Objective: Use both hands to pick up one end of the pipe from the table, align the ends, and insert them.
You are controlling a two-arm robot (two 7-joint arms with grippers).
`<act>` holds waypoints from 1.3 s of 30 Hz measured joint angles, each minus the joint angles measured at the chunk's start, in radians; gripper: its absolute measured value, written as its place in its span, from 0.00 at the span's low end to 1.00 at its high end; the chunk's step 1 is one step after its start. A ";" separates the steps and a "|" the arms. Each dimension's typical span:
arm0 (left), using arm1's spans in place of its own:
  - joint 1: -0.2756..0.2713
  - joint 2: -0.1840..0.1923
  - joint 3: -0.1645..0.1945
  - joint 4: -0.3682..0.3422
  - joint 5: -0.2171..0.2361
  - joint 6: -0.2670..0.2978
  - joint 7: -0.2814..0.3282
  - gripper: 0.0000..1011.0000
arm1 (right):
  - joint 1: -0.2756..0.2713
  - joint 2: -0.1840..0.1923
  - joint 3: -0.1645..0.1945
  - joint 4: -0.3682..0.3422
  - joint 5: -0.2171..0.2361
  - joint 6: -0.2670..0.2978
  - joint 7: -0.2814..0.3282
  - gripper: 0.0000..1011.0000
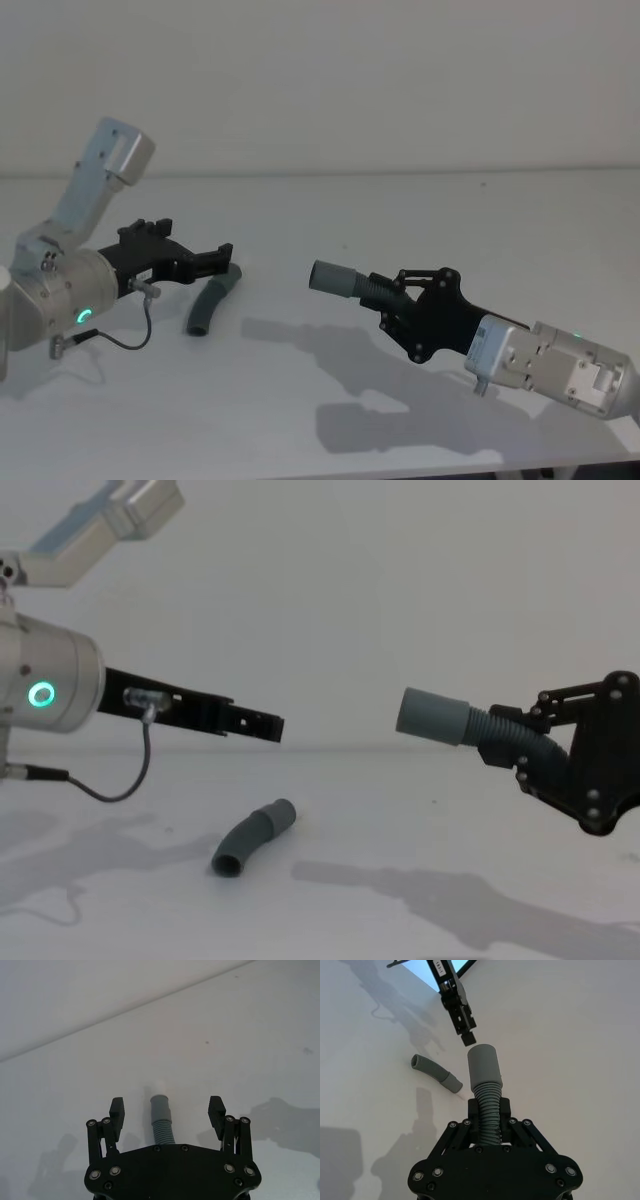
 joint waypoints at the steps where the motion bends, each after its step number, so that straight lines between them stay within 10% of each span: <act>1: -0.001 -0.001 0.002 0.003 0.001 0.000 -0.002 0.99 | 0.000 0.000 0.000 0.000 0.000 0.000 0.000 0.20; 39: -0.089 -0.066 0.077 0.161 0.075 0.097 -0.015 0.99 | 0.000 0.000 0.000 0.000 0.000 0.000 0.000 0.20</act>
